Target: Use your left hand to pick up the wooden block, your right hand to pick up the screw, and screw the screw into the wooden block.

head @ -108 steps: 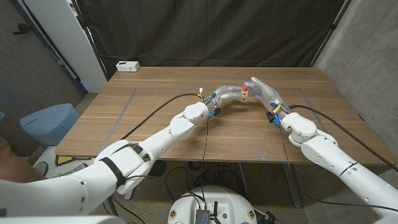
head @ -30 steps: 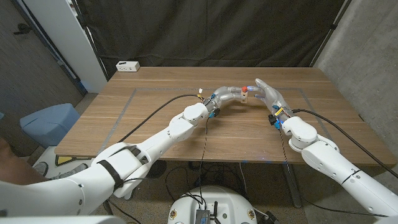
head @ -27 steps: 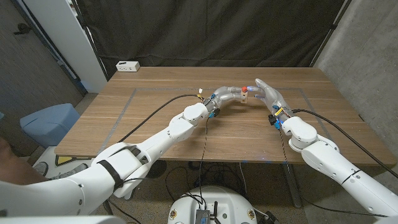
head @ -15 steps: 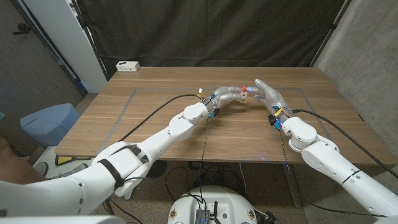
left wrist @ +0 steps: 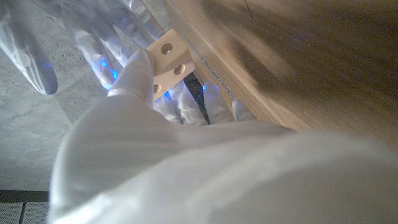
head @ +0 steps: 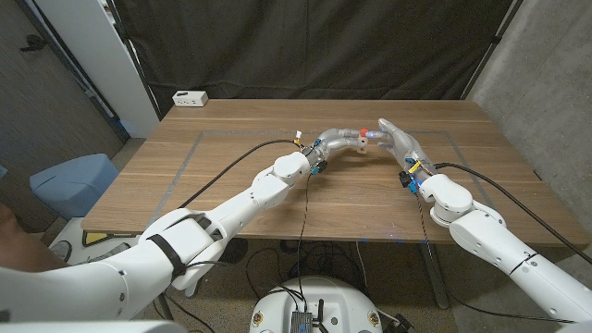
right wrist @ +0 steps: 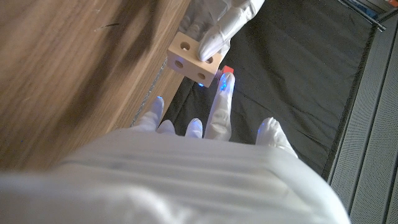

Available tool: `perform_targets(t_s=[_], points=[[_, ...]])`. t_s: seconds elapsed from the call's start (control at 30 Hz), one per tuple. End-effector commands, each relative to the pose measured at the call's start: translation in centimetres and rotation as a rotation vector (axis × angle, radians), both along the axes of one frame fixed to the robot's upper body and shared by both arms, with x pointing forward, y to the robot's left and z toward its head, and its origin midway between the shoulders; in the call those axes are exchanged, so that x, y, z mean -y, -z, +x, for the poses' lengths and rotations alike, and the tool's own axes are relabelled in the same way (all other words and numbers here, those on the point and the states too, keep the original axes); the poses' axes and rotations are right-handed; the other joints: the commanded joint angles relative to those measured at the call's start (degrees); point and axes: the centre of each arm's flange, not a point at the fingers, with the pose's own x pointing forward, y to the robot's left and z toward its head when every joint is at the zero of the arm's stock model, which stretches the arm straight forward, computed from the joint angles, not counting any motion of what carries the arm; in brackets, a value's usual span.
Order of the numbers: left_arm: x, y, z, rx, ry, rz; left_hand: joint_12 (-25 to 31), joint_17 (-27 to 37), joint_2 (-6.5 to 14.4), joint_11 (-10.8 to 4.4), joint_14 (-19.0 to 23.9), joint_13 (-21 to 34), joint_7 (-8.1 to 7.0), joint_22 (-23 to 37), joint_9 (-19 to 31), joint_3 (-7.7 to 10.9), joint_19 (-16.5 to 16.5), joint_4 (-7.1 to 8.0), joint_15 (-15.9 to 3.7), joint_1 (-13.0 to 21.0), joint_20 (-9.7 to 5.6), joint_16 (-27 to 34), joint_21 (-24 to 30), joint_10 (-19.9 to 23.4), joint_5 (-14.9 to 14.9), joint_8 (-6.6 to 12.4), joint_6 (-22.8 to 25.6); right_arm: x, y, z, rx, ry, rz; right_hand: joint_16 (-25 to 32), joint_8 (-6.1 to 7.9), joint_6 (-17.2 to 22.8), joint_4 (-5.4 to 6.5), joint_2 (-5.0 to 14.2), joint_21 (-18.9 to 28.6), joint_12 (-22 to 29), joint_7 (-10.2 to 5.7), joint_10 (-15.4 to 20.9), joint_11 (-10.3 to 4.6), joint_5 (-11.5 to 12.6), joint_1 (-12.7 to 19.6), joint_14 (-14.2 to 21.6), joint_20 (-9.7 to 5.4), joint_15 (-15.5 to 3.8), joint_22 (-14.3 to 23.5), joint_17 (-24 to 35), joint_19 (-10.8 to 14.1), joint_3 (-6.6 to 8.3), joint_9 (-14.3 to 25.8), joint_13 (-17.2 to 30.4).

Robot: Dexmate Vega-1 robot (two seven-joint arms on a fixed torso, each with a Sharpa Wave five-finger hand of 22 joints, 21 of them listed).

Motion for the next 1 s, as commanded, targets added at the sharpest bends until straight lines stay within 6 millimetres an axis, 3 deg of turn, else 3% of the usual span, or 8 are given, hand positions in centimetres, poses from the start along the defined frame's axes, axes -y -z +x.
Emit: perform_targets(t_s=[0.03,0.43,1.0], points=[[0.1,-0.1,0.1,0.0,-0.001,0.001,1.82,0.2,5.16,-0.12,0.36,8.95,1.39,0.13,0.11,3.8,0.26,3.34,-3.28,-4.23,0.0,0.41,0.46,0.73,0.36,0.25,2.11,0.1,-0.2,0.3,0.004,-0.047,-0.03,0.22,-0.07,0.11,-0.1,-0.19,-0.03,0.04,-0.13,-0.22,-0.3,-0.04,0.43,0.01,0.22,0.04,0.23,0.01,0.47,0.5,-0.02,0.04],[0.1,0.0,0.1,-0.001,-0.001,0.002,1.85,0.17,5.26,-0.12,0.63,8.91,1.5,0.13,0.11,3.94,0.31,3.32,-3.23,-4.19,-0.02,0.47,0.47,0.75,0.39,0.22,2.04,-0.1,-0.2,0.4,0.006,-0.091,-0.043,-0.17,-1.21,-1.42,-0.19,-0.24,-0.37,-0.73,-0.76,-1.3,-0.08,-0.06,0.53,-0.43,0.08,-0.04,0.23,0.02,0.05,0.64,-0.02,0.05],[0.1,0.0,-0.2,0.007,0.003,0.004,1.88,0.18,5.18,-0.1,0.65,8.86,1.46,0.12,0.11,3.93,0.32,3.27,-3.22,-4.17,-0.07,0.48,0.46,0.79,0.37,0.22,2.06,1.0,-0.3,-0.4,0.009,-0.015,-0.01,0.07,-1.42,-0.75,-0.24,-0.14,-0.28,-0.46,-0.53,0.06,0.42,-0.06,0.68,0.71,0.36,-0.02,0.24,0.02,0.53,0.86,0.02,0.08]])
